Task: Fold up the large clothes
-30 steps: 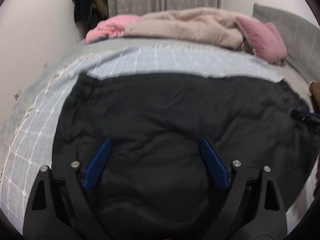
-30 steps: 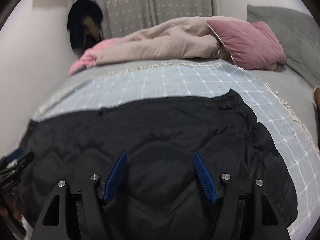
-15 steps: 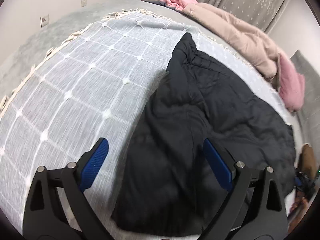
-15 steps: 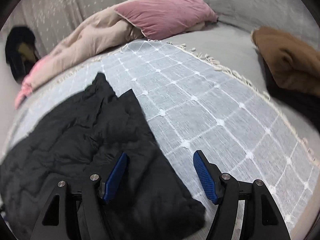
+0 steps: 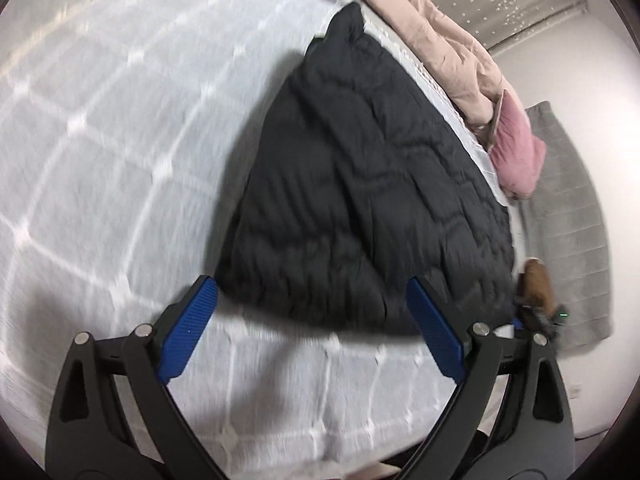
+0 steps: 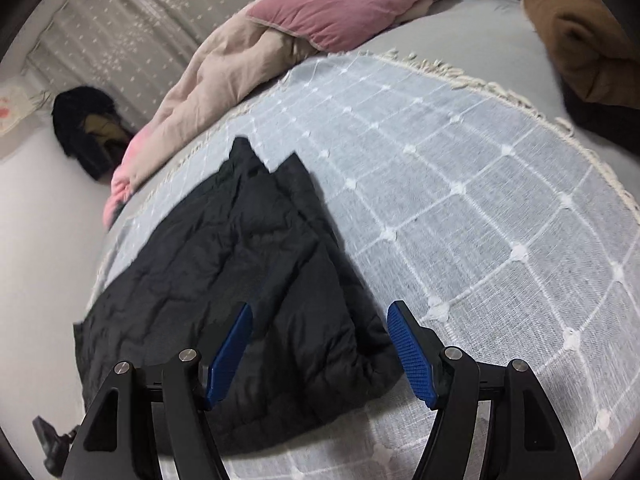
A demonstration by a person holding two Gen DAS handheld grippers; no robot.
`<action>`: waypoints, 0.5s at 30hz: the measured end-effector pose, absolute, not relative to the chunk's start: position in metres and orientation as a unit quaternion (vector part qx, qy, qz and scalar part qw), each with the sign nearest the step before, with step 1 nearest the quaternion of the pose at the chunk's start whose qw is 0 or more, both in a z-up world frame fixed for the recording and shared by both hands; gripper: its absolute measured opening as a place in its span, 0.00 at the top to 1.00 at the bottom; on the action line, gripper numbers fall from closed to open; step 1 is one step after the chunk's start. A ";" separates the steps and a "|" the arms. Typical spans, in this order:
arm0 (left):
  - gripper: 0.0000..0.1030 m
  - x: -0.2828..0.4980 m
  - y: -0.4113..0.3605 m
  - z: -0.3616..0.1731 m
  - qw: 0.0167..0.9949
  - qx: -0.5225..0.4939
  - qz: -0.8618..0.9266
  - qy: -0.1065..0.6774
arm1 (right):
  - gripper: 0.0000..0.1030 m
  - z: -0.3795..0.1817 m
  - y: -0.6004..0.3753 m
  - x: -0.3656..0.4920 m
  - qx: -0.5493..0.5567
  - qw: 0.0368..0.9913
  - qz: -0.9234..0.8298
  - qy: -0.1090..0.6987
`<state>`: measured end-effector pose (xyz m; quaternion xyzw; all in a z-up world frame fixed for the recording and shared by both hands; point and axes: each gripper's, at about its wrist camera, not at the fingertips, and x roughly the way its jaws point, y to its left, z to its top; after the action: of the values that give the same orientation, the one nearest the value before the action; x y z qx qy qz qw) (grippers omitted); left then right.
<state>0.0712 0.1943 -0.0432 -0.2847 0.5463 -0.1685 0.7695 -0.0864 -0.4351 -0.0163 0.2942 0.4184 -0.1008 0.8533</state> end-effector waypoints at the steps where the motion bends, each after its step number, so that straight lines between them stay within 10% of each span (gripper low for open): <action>1: 0.07 0.070 0.195 -0.048 0.758 -0.298 -0.176 0.553 | 0.31 -0.023 -0.434 -0.084 0.294 0.849 -0.096 0.429; 9: 0.08 0.067 0.174 -0.066 0.710 -0.379 -0.226 0.549 | 0.30 -0.046 -0.437 -0.077 0.354 0.822 -0.085 0.437; 15: 0.14 0.078 0.157 -0.061 0.765 -0.358 -0.185 0.501 | 0.63 -0.052 -0.431 -0.071 0.396 0.798 -0.045 0.452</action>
<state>0.0782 0.1574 -0.0608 -0.3583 0.5015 -0.1850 0.7654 -0.0711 -0.4314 -0.0524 0.3959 0.4518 -0.0449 0.7982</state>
